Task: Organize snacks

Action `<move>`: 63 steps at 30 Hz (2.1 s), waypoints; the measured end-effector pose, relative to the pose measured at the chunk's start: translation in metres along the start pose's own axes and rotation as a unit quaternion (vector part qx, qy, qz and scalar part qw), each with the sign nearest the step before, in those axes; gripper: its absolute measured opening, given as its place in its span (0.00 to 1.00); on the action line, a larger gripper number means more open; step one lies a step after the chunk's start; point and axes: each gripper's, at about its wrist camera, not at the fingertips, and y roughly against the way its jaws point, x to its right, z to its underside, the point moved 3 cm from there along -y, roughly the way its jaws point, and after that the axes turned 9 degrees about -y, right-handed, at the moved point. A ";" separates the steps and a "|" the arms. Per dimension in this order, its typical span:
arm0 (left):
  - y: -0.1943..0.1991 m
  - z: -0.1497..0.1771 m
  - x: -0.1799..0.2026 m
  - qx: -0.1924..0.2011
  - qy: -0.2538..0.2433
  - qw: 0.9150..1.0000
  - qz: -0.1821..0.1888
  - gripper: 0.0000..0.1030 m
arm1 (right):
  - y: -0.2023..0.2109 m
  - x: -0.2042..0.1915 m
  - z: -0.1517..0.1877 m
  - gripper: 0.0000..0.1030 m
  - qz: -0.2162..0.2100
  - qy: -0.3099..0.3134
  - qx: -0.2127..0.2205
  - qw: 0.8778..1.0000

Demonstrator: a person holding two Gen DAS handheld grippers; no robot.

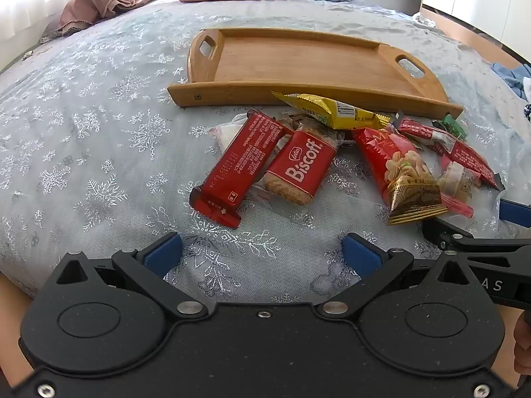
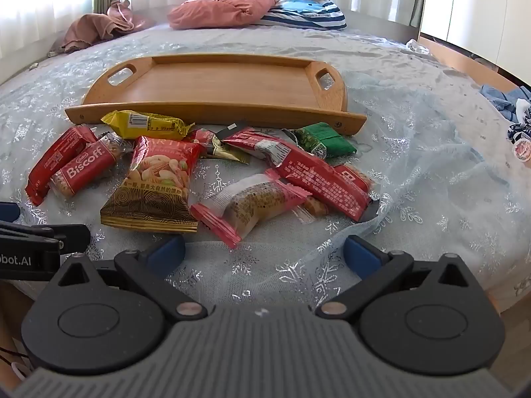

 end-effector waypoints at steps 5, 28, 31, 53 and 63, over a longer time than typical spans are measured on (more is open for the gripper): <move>-0.001 -0.002 0.000 -0.002 0.001 1.000 0.001 1.00 | 0.000 0.000 0.000 1.00 -0.001 0.000 0.000 1.000; 0.000 0.000 0.000 0.004 0.000 1.000 -0.001 1.00 | 0.000 0.002 0.001 1.00 0.001 0.001 0.001 1.000; 0.000 0.000 0.000 0.004 -0.001 1.000 -0.002 1.00 | 0.001 0.000 0.001 1.00 0.001 0.002 0.001 1.000; 0.002 -0.001 -0.002 0.006 -0.002 1.000 -0.003 1.00 | 0.001 0.000 0.001 1.00 0.001 0.002 0.003 1.000; 0.002 -0.001 -0.002 0.007 -0.002 1.000 -0.004 1.00 | 0.001 0.000 0.001 1.00 0.001 0.003 0.004 1.000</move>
